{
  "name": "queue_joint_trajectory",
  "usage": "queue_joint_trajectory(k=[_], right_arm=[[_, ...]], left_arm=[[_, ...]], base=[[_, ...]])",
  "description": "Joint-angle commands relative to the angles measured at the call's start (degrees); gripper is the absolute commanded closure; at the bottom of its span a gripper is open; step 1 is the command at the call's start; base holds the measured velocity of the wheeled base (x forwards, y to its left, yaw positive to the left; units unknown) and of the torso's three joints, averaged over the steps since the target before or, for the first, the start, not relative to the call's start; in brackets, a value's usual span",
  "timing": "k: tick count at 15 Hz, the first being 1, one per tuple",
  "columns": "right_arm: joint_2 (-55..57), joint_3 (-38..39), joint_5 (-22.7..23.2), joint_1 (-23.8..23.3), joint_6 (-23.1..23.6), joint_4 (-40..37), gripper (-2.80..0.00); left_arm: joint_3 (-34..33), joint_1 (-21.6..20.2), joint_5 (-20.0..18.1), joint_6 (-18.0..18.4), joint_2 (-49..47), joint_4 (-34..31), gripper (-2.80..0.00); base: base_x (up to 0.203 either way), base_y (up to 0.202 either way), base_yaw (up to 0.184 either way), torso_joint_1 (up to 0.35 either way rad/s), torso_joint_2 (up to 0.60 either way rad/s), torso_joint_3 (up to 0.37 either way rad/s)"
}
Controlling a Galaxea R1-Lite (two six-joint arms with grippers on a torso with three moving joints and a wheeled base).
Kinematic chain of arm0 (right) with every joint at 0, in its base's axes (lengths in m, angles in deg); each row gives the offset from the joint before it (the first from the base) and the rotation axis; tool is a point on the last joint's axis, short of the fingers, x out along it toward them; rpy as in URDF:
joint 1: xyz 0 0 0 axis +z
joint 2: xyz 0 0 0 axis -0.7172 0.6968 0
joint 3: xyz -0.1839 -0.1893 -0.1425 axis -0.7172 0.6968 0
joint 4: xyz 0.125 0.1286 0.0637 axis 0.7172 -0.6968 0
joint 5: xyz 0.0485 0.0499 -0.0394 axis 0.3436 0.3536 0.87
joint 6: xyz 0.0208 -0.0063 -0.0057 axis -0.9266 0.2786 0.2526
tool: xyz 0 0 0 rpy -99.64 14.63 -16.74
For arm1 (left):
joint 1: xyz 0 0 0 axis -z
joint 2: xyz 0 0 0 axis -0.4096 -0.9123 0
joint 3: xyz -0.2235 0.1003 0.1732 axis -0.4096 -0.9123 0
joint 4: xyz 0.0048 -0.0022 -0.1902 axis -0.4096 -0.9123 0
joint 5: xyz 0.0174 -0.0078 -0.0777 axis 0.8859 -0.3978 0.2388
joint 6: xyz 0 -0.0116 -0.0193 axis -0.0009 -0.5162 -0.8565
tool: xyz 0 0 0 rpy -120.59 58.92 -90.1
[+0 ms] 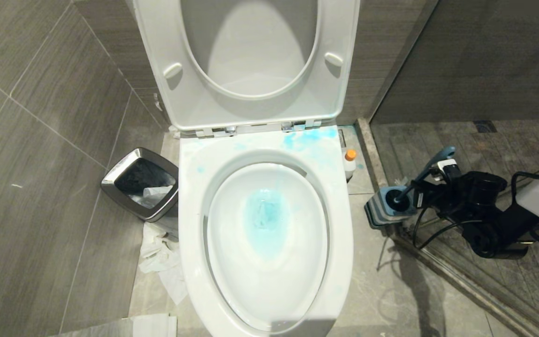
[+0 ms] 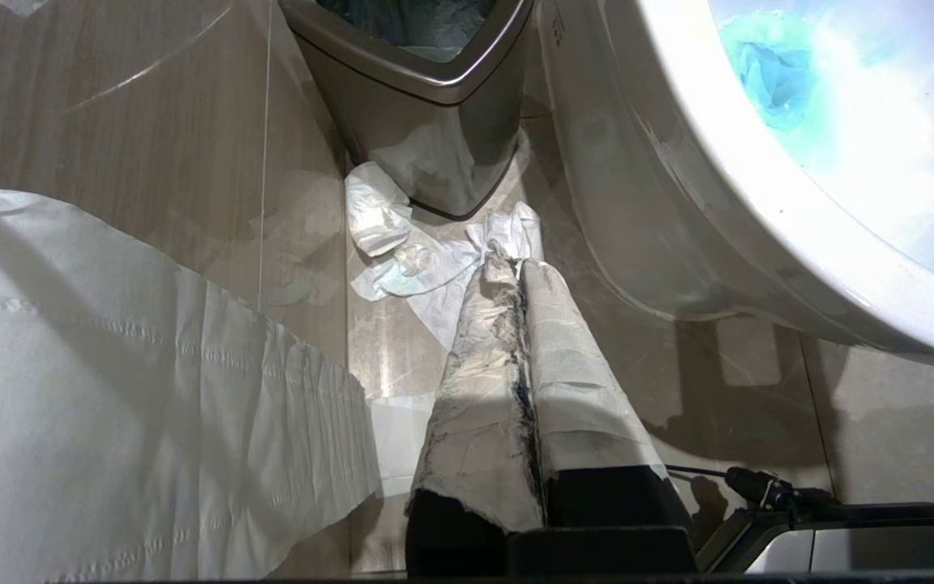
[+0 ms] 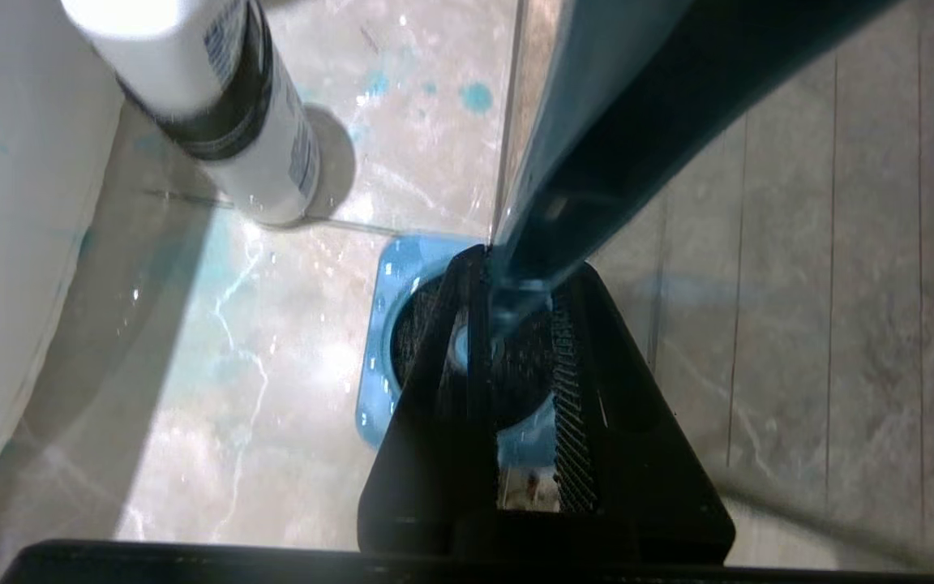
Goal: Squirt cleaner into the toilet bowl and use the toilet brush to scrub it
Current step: Put the toilet brush back
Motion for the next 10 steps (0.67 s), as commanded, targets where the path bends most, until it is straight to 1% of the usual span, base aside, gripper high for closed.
queue_joint_trajectory(k=[1,7,10], right_arm=[[-0.50,1.59,0.13,-0.02,0.16,2.13,-2.80],[-4.41,1.88,0.94,1.53,0.42,1.87,-2.80],[-9.07,4.81,0.21,3.28,0.62,-0.05,-2.80]], left_arm=[[0.00,0.06,0.01,0.01,-0.09,-0.02,0.00],[0.00,-0.02,0.01,-0.02,-0.09,-0.02,0.00],[0.00,-0.02,0.01,0.07,-0.09,-0.02,0.00]], base=[[0.000,0.000,0.000,0.000,0.00,0.000],[0.000,0.000,0.000,0.000,0.00,0.000],[0.000,0.000,0.000,0.000,0.00,0.000]])
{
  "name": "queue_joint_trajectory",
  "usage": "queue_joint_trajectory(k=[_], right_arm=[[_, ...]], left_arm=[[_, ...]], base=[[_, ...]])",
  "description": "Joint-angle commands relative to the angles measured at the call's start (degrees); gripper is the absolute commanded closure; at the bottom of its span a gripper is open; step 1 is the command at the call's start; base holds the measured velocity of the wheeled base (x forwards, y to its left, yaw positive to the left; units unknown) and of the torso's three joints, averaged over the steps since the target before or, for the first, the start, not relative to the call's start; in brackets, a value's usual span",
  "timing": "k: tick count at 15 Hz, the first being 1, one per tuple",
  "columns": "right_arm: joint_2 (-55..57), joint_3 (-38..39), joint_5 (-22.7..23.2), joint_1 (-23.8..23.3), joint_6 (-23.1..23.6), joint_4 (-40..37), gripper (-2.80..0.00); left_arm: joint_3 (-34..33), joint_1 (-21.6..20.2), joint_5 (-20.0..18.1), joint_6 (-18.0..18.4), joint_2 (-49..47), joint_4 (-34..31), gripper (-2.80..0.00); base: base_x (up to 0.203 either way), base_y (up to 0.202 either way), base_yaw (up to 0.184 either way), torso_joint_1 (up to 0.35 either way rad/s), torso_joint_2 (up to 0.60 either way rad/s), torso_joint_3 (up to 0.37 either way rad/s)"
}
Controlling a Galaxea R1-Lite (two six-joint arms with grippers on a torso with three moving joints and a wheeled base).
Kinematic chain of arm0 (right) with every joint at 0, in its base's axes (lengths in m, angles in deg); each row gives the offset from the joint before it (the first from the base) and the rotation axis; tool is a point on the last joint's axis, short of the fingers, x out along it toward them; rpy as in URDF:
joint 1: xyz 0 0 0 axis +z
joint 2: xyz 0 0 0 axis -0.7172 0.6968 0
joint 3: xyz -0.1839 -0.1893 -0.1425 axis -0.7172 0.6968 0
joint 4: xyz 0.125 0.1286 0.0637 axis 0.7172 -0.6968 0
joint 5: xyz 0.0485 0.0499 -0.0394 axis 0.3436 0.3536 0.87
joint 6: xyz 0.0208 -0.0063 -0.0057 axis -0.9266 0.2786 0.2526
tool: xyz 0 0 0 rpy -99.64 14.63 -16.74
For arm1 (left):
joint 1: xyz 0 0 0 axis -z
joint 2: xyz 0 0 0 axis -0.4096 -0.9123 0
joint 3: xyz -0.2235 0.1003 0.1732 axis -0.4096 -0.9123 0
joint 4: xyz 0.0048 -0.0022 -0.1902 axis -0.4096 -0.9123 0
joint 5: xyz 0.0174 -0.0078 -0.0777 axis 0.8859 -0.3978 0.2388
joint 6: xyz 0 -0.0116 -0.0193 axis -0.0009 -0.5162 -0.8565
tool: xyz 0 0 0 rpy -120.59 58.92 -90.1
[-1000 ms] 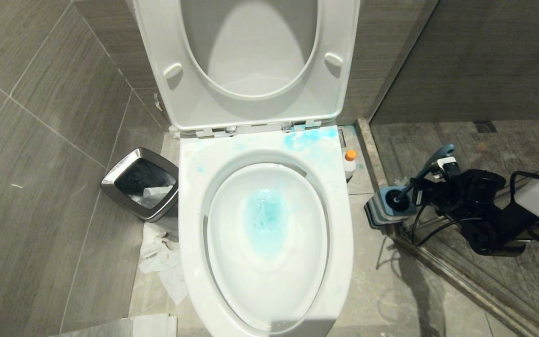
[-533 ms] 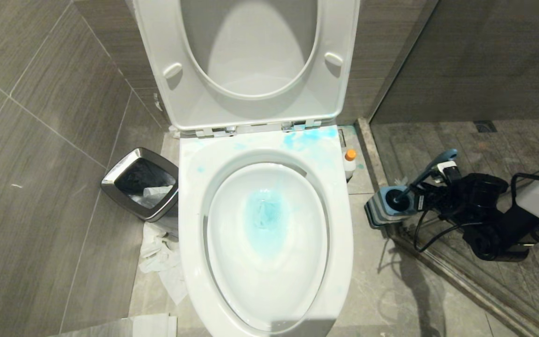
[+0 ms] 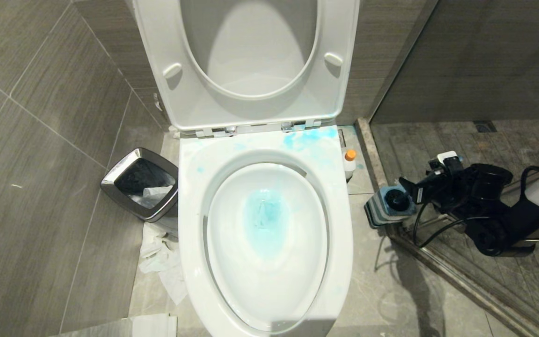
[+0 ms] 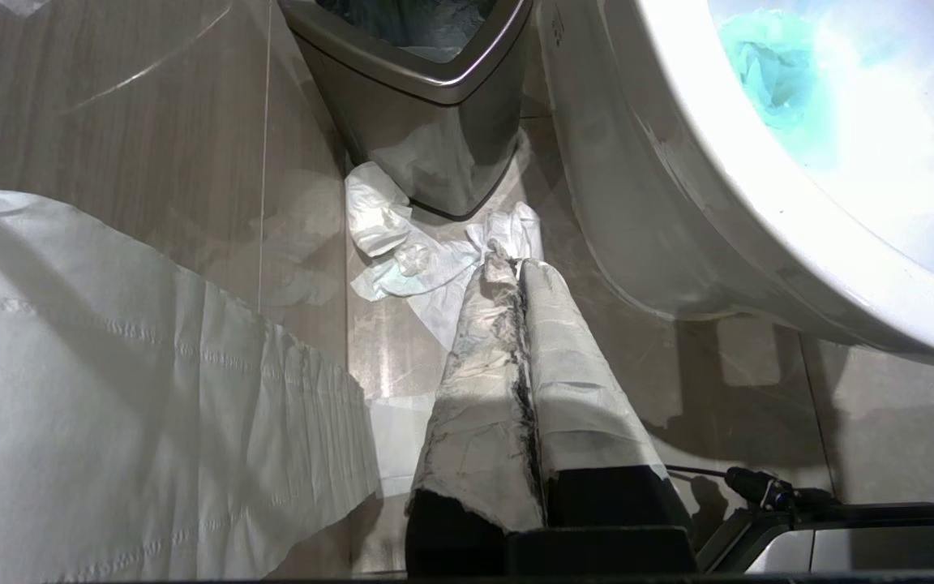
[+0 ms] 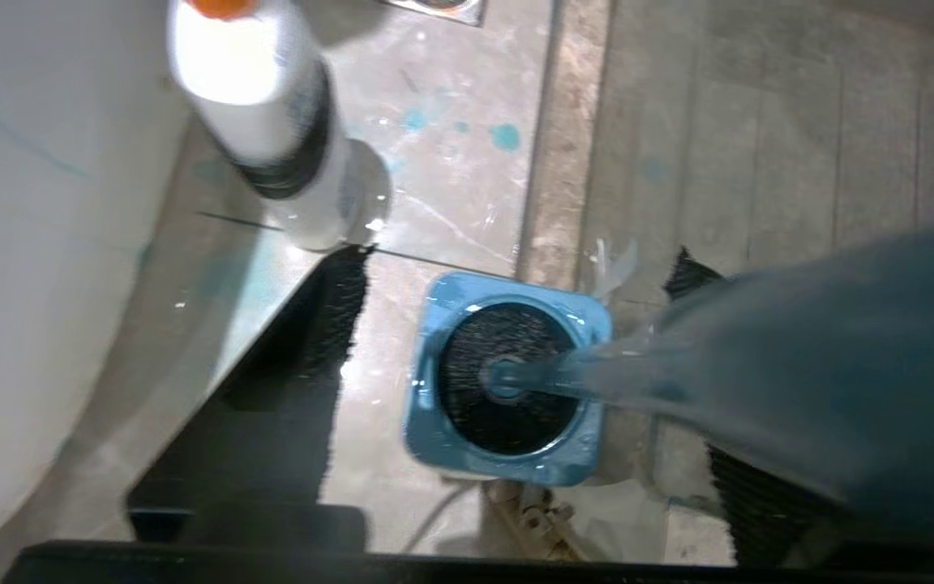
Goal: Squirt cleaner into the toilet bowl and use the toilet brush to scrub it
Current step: Put the toilet brush back, then flush the toilet
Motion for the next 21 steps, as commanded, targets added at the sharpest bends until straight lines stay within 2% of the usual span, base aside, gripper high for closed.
queue_joint_trajectory(k=[1,4,8,14,15,19,21], right_arm=[[-5.67,3.34,-0.95,1.21,0.34,-1.50,-2.80],[-13.98,10.27,-4.52,2.25,0.70,-4.92,-2.80],[-28.97,17.26,-5.37,2.31,1.29,-8.94,-2.80],[-53.92,19.52,-4.35,3.64,2.66,-22.19,-2.80],[-58.59,20.05,-4.32,3.71,2.98,-24.63,0.00],[-78.03,21.31,-4.78,3.75,3.86,-35.55,0.00],[-89.33,22.67,-6.34,3.60,3.99,-43.88,0.00]], left_arm=[[0.00,-0.04,0.01,-0.02,-0.09,-0.02,0.00],[0.00,0.04,0.01,0.03,-0.09,-0.02,0.00],[0.00,-0.04,0.01,0.07,-0.09,-0.02,0.00],[0.00,-0.04,0.01,-0.02,-0.09,-0.02,0.00],[0.00,-0.04,0.01,0.07,-0.09,-0.02,0.00],[0.00,-0.01,0.01,-0.02,-0.09,-0.02,0.00],[0.00,-0.04,0.01,0.07,-0.09,-0.02,0.00]], base=[[0.000,0.000,0.000,0.000,0.00,0.000],[0.000,0.000,0.000,0.000,0.00,0.000],[0.000,0.000,0.000,0.000,0.00,0.000],[0.000,0.000,0.000,0.000,0.00,0.000],[0.000,0.000,0.000,0.000,0.00,0.000],[0.000,0.000,0.000,0.000,0.00,0.000],[0.000,0.000,0.000,0.000,0.00,0.000]])
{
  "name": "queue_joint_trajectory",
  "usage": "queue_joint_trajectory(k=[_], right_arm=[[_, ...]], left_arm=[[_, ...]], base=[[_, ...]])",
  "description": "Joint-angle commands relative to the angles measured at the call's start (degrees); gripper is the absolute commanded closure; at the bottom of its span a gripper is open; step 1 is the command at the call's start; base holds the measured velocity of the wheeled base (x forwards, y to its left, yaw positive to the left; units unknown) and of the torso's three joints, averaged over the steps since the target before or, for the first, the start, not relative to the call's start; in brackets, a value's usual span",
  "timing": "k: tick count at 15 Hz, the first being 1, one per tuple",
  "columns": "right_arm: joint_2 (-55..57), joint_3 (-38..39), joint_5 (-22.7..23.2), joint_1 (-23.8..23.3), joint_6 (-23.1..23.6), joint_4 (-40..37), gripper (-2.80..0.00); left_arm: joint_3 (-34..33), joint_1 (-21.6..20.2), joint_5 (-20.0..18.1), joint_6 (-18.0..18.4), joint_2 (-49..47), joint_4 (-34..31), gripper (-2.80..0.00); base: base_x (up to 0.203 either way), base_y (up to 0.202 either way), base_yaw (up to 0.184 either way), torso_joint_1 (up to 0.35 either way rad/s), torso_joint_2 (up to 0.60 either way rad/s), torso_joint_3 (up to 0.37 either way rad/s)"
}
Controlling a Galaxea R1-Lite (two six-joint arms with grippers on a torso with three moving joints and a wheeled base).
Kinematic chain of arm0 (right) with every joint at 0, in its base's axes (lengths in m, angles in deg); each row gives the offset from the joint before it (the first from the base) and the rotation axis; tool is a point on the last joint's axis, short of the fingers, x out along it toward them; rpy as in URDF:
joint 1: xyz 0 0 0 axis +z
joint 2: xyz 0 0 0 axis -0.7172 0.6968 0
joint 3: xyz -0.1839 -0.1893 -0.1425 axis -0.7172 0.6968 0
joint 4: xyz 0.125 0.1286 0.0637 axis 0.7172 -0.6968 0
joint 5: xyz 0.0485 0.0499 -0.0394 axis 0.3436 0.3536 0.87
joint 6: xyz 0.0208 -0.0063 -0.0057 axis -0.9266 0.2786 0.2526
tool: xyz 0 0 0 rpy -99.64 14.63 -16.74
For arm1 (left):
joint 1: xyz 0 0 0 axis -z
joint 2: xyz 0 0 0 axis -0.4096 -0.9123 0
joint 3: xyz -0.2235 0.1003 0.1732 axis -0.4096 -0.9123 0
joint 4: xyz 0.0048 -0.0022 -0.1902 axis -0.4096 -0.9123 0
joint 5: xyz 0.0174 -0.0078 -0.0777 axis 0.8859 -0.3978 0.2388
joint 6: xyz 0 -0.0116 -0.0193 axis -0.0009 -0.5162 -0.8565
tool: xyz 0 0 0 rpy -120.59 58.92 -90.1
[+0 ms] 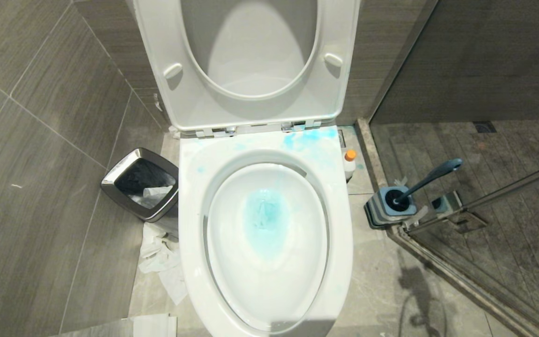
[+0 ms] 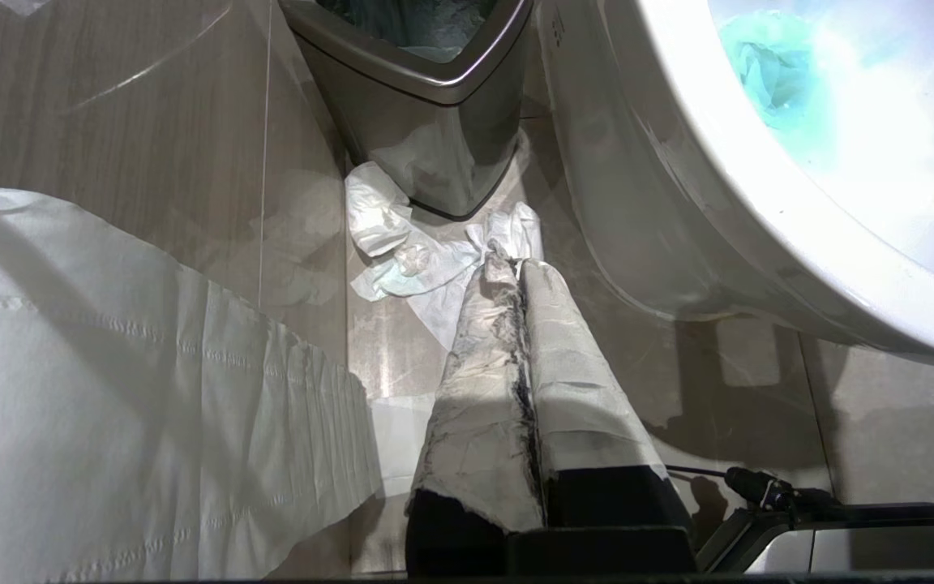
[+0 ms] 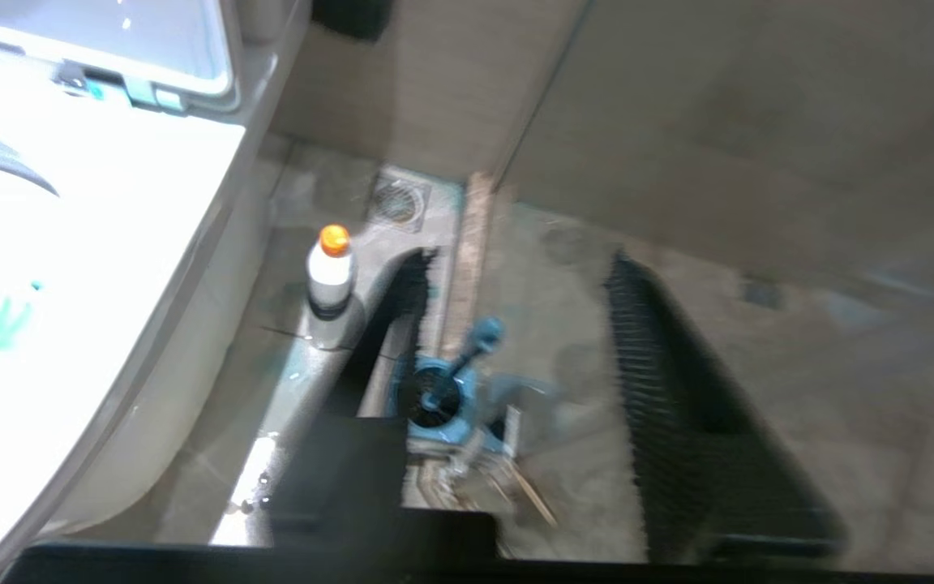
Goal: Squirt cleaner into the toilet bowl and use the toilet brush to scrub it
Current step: Flush the toilet
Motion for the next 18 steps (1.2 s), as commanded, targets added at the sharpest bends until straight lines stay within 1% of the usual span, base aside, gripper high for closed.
queue_joint_trajectory(k=[1,3,4,5,8,10,11,13,15,16,17,18], right_arm=[[-18.15,0.93,-2.32,-0.41,0.16,-10.80,0.00],[-25.58,-0.77,-5.47,-0.91,0.28,-28.51,0.00],[-26.81,-2.57,-6.44,-1.07,0.01,-34.90,0.00],[-27.75,-3.01,-7.10,-1.16,-0.87,-36.91,0.00],[-33.45,2.45,-8.27,-0.95,-2.69,-36.92,0.00],[-38.81,8.97,-11.22,-0.49,-3.07,-36.57,0.00],[-40.33,10.80,-11.96,0.03,-3.14,-36.46,0.00],[-42.58,15.57,-11.91,0.84,-2.62,-35.81,0.00],[-47.69,21.53,-11.44,1.14,-1.76,-32.44,0.00],[-50.18,25.91,-11.16,1.20,-1.54,-29.55,0.00],[-51.43,29.91,-10.33,1.23,-1.39,-25.68,0.00],[-52.19,34.23,-8.08,1.25,-1.22,-21.02,0.00]], left_arm=[[0.00,-0.02,0.01,0.03,-0.09,0.00,0.00],[0.00,-0.02,0.01,-0.02,-0.09,0.00,0.00],[0.00,-0.02,0.01,-0.01,-0.09,0.00,0.00],[0.00,-0.02,0.01,-0.02,-0.09,0.00,0.00],[0.00,-0.02,0.06,-0.02,-0.09,0.00,0.00],[0.00,-0.02,0.01,-0.02,-0.09,0.00,0.00],[0.00,0.05,0.01,-0.02,-0.09,0.00,0.00],[0.00,-0.02,0.06,-0.02,-0.09,0.00,0.00],[0.00,-0.02,0.01,-0.02,-0.09,0.00,0.00],[0.00,0.00,0.01,-0.02,-0.09,0.00,0.00],[0.00,-0.02,0.01,-0.02,-0.09,0.00,0.00],[0.00,-0.02,0.01,0.05,-0.09,0.00,0.00]], base=[[0.000,0.000,0.000,0.000,0.00,0.000],[0.000,0.000,0.000,0.000,0.00,0.000],[0.000,0.000,0.000,0.000,0.00,0.000],[0.000,0.000,0.000,0.000,0.00,0.000],[0.000,0.000,0.000,0.000,0.00,0.000],[0.000,0.000,0.000,0.000,0.00,0.000],[0.000,0.000,0.000,0.000,0.00,0.000],[0.000,0.000,0.000,0.000,0.00,0.000],[0.000,0.000,0.000,0.000,0.00,0.000],[0.000,0.000,0.000,0.000,0.00,0.000],[0.000,0.000,0.000,0.000,0.00,0.000],[0.000,0.000,0.000,0.000,0.00,0.000]])
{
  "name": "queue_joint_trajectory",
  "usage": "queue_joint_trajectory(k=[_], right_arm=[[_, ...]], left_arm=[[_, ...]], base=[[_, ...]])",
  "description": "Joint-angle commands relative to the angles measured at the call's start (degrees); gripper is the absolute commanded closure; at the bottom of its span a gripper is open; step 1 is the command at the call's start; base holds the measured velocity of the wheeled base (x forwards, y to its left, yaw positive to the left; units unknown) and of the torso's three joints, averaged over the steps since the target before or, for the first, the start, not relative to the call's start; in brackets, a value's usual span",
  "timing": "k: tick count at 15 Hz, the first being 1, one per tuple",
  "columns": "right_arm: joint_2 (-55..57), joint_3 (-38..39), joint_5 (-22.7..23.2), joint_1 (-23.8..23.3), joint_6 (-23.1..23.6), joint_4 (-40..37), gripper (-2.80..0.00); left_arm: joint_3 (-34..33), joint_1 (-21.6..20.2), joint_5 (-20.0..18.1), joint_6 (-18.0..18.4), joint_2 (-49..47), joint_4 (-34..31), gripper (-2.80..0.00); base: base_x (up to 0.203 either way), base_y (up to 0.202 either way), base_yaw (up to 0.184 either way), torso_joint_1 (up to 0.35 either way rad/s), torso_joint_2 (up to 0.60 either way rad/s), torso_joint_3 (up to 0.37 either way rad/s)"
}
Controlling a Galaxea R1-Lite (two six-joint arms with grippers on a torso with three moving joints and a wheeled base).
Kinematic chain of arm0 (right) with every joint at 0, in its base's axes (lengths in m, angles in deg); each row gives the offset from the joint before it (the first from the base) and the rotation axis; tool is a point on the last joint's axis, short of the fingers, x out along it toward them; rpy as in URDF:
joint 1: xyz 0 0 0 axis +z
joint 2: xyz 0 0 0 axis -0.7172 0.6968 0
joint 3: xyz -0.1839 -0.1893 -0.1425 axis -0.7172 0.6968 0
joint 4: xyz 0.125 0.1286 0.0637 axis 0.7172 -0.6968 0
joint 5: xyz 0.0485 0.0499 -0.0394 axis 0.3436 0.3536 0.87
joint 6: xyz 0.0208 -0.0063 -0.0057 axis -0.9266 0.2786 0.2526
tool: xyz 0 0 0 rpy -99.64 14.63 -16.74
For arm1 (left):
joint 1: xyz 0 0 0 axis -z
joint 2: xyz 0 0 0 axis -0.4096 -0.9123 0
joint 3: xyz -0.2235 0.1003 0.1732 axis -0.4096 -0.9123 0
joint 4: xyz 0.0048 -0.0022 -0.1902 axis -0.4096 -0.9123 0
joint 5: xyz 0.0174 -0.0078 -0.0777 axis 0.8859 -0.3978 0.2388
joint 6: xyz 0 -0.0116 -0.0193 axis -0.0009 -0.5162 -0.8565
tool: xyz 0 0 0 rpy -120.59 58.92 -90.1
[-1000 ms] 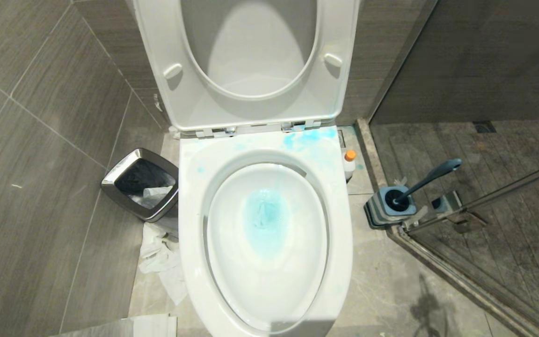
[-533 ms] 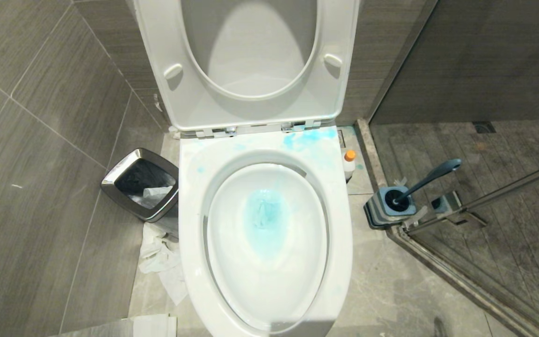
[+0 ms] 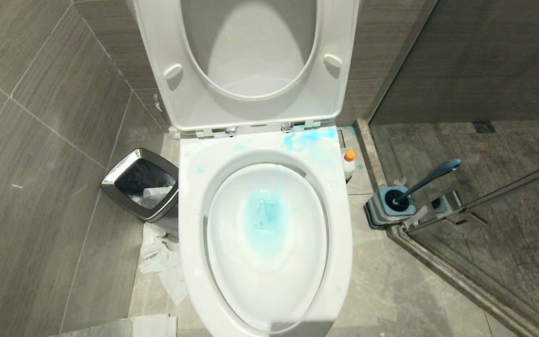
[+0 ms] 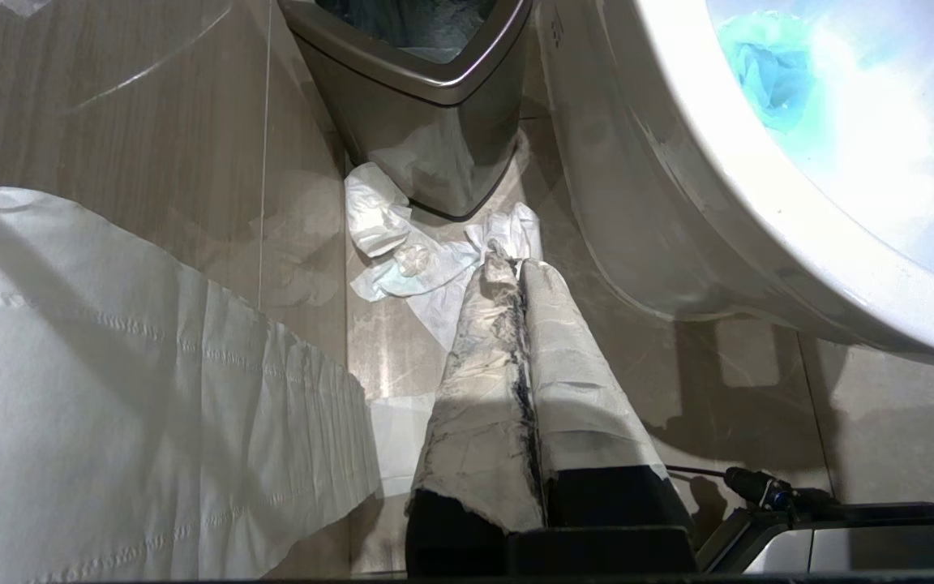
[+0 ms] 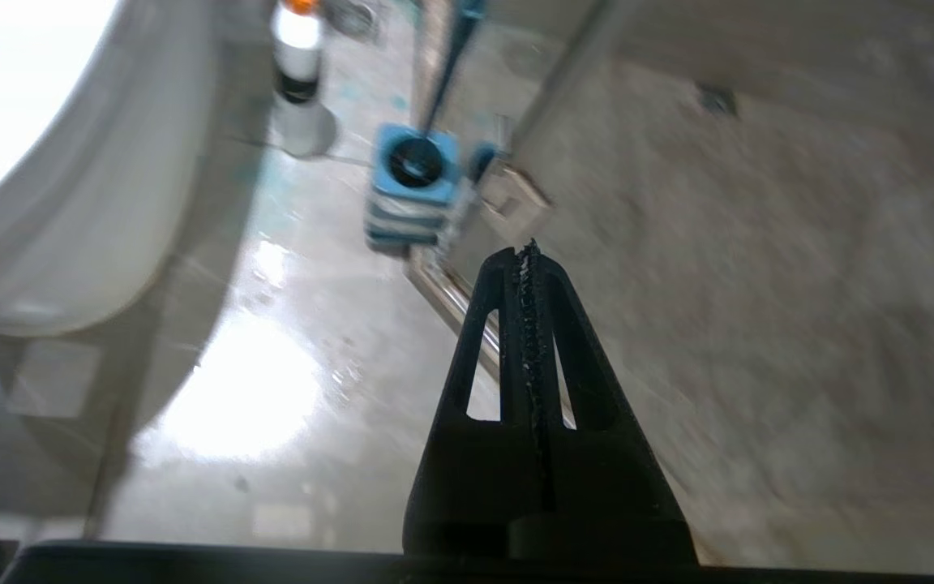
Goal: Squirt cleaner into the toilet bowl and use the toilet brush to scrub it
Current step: Flush the toilet
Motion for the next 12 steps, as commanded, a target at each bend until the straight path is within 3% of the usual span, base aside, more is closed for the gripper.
queue_joint_trajectory(k=[1,4,8,12], right_arm=[[-3.93,8.67,5.75,0.08,0.37,7.98,0.00],[-4.35,8.86,8.37,0.17,-0.11,2.48,0.00],[-4.35,8.93,6.15,0.14,-12.55,-0.57,0.00],[-4.35,8.93,6.11,0.10,-12.47,-0.67,0.00]], left_arm=[[0.00,-0.07,0.01,-0.02,-0.09,-0.02,0.00],[0.00,-0.07,0.01,-0.02,-0.09,-0.02,0.00],[0.00,-0.07,0.01,-0.02,-0.09,-0.02,0.00],[0.00,-0.07,0.01,-0.02,-0.09,-0.02,0.00]], base=[[0.000,0.000,0.000,0.000,0.00,0.000],[0.000,0.000,0.000,0.000,0.00,0.000],[0.000,0.000,0.000,0.000,0.00,0.000],[0.000,0.000,0.000,0.000,0.00,0.000]])
